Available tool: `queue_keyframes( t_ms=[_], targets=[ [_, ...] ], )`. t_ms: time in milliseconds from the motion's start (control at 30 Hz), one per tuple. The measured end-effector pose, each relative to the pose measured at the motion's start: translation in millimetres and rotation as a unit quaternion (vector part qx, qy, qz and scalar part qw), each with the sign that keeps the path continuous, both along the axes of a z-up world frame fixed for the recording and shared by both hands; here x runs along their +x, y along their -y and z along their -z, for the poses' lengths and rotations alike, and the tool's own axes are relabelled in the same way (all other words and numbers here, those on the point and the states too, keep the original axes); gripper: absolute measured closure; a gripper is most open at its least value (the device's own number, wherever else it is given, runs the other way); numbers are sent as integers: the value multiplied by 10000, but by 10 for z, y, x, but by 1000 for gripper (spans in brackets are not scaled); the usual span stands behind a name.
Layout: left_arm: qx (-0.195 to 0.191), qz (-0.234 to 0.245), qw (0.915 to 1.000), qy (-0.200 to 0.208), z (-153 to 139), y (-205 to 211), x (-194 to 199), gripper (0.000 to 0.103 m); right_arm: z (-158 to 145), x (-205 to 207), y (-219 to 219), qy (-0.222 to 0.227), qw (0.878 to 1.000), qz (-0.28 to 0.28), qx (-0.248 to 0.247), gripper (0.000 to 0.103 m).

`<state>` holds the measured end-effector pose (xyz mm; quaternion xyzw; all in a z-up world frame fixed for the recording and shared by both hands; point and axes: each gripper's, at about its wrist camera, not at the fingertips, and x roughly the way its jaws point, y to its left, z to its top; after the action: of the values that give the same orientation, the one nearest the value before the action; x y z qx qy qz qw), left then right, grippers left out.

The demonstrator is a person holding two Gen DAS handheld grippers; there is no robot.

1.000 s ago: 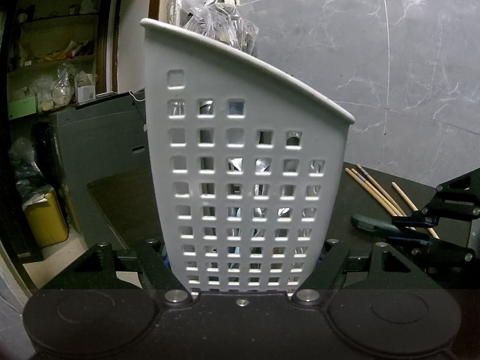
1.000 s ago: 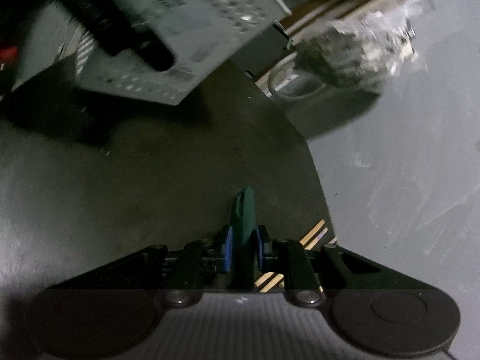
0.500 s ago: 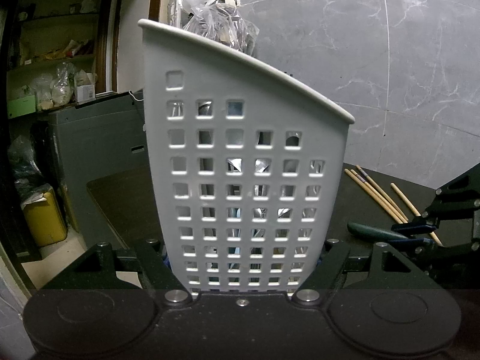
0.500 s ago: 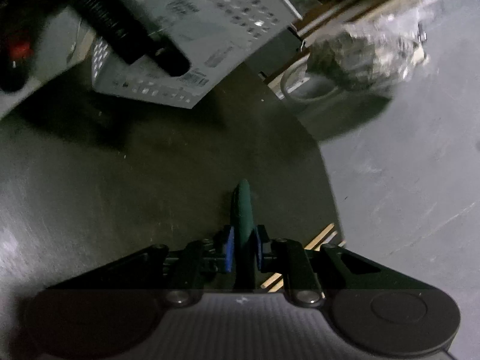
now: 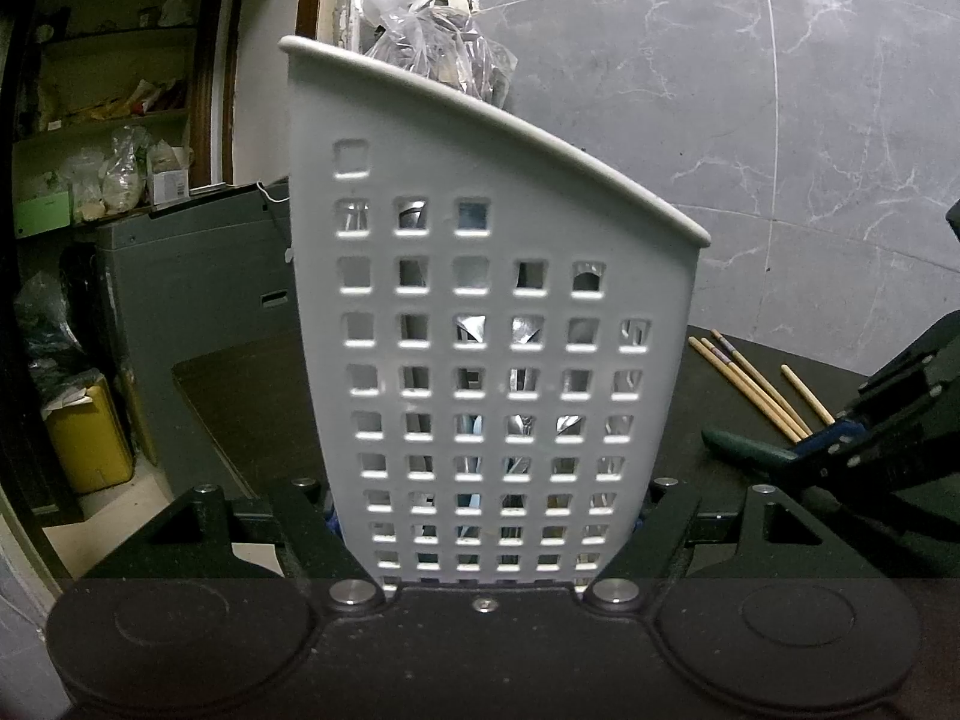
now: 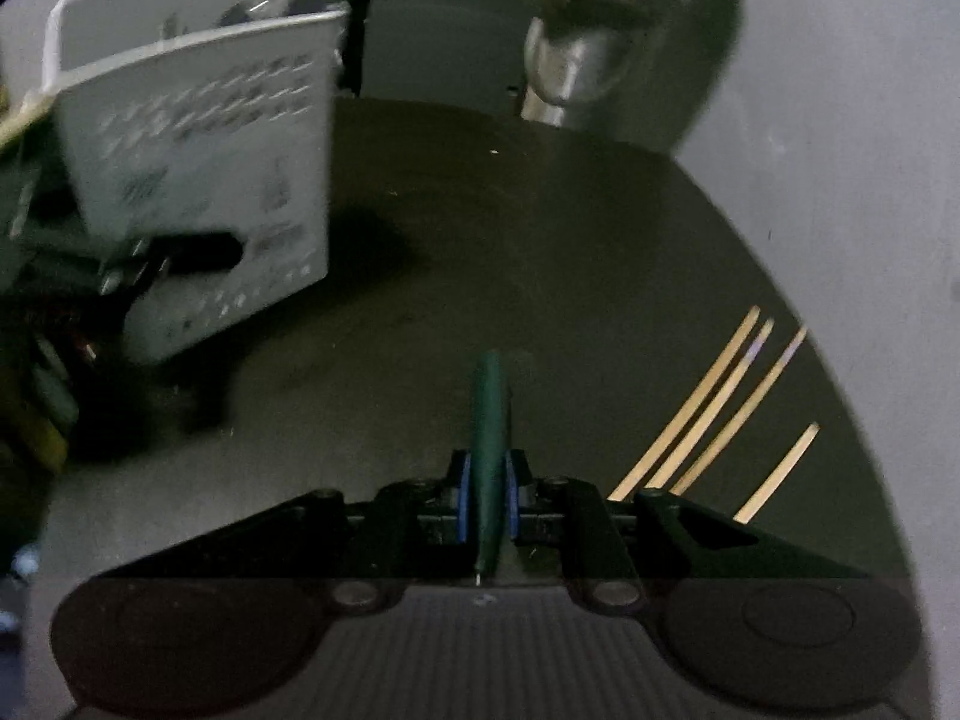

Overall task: Organize utensils
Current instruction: 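Lift the green-handled knife off the table with the right gripper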

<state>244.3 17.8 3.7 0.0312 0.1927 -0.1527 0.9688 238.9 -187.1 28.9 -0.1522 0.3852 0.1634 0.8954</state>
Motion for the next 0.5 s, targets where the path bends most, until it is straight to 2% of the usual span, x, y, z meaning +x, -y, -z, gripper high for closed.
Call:
queue_keyframes(
  t_ms=[133,500],
  targets=[
    [-1,1,10000,-1,2,-7,0,27,-23,76,135,-211,9990,120,375,90],
    [-9,-6,10000,2,3,-14,1,27,-30,234,272,-444,9951,321,825,91]
  ],
)
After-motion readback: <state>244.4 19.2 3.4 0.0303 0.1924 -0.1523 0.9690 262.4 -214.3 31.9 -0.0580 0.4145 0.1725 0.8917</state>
